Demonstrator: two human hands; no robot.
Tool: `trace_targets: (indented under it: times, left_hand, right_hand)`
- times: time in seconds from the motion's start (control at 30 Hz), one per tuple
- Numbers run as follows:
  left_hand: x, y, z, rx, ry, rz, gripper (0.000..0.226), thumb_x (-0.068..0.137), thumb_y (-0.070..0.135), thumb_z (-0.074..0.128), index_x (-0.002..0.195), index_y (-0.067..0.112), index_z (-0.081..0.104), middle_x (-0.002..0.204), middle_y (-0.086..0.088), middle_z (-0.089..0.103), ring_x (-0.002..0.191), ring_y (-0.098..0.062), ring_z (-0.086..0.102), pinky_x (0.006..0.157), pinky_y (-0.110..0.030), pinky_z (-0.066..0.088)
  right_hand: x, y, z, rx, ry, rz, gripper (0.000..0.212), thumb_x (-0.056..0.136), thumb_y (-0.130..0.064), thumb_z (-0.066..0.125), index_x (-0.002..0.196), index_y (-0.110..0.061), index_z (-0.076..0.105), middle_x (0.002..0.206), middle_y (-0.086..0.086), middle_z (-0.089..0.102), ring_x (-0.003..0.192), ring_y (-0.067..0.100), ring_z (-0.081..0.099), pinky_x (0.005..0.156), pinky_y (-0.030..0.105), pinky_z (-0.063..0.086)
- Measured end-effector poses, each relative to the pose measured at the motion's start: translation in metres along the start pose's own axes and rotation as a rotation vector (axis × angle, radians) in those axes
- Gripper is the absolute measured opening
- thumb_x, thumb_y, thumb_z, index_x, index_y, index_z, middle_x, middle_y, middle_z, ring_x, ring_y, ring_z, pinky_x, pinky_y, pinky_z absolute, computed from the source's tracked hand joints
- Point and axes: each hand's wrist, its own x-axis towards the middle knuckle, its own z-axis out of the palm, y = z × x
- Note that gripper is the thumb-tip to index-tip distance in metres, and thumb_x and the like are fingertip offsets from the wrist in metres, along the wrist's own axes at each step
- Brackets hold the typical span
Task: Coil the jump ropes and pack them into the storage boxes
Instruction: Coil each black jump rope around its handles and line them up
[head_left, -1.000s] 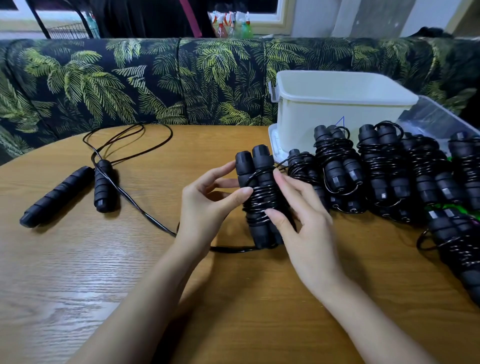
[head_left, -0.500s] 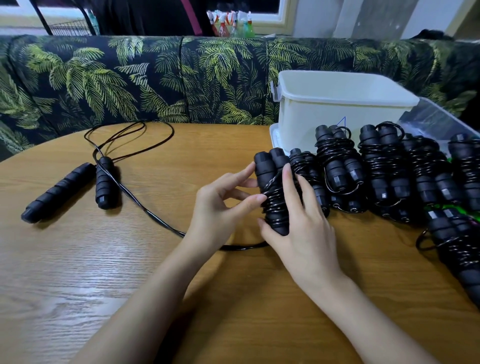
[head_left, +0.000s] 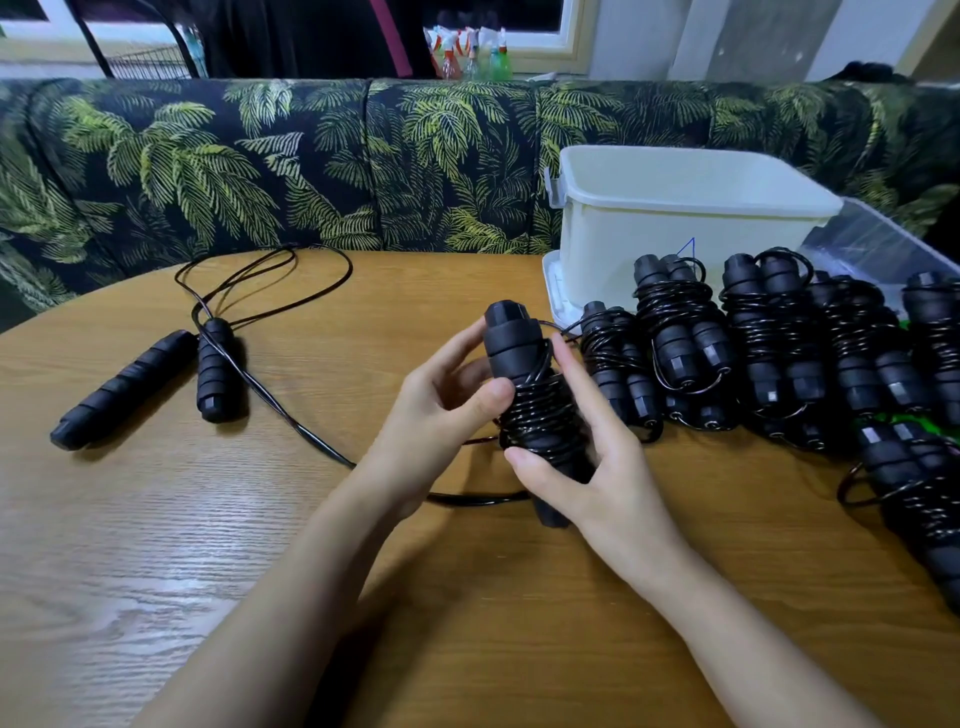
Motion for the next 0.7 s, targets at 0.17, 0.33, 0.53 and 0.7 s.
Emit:
trace_targets:
  times: [0.17,0.33,0.53,0.7]
  left_hand:
    - [0.000,-0.002,0.004,-0.009,0.106,0.013,0.063,0.083,0.019,0.074,0.140,0.013,0.047,0.106,0.003,0.075,0.101,-0.005,0.067,0.081,-0.017,0.050]
    - [-0.001,-0.004,0.004,0.097,0.180,0.064,0.064,0.070,0.027,0.083,0.128,0.026,0.057,0.106,0.000,0.074,0.095,-0.011,0.070,0.075,-0.021,0.053]
    - [-0.001,0.001,-0.002,0.116,0.120,0.048,0.062,0.076,0.019,0.077,0.133,0.026,0.054,0.108,-0.004,0.073,0.096,-0.017,0.070,0.081,-0.028,0.056]
    - [0.000,0.004,-0.003,0.073,0.119,0.010,0.062,0.074,0.014,0.078,0.131,0.024,0.054,0.104,-0.003,0.074,0.092,-0.017,0.069,0.078,-0.024,0.054]
  right_hand:
    - [0.001,0.007,0.004,-0.174,0.084,-0.074,0.078,0.083,-0.036,0.068,0.152,-0.026,0.033,0.147,-0.013,0.039,0.141,0.005,0.034,0.110,0.012,0.027]
    - [0.000,0.011,0.007,-0.418,0.110,-0.139,0.086,0.079,-0.030,0.081,0.151,-0.032,0.034,0.153,-0.012,0.040,0.140,-0.003,0.035,0.111,0.010,0.026]
    - [0.003,0.007,-0.003,-0.168,0.052,-0.067,0.081,0.081,-0.023,0.078,0.148,-0.036,0.035,0.142,-0.032,0.046,0.135,-0.007,0.040,0.109,0.019,0.036]
    - [0.006,0.002,-0.017,0.020,-0.033,0.060,0.078,0.078,-0.036,0.075,0.145,-0.045,0.034,0.145,-0.020,0.050,0.137,0.002,0.043,0.117,0.034,0.034]
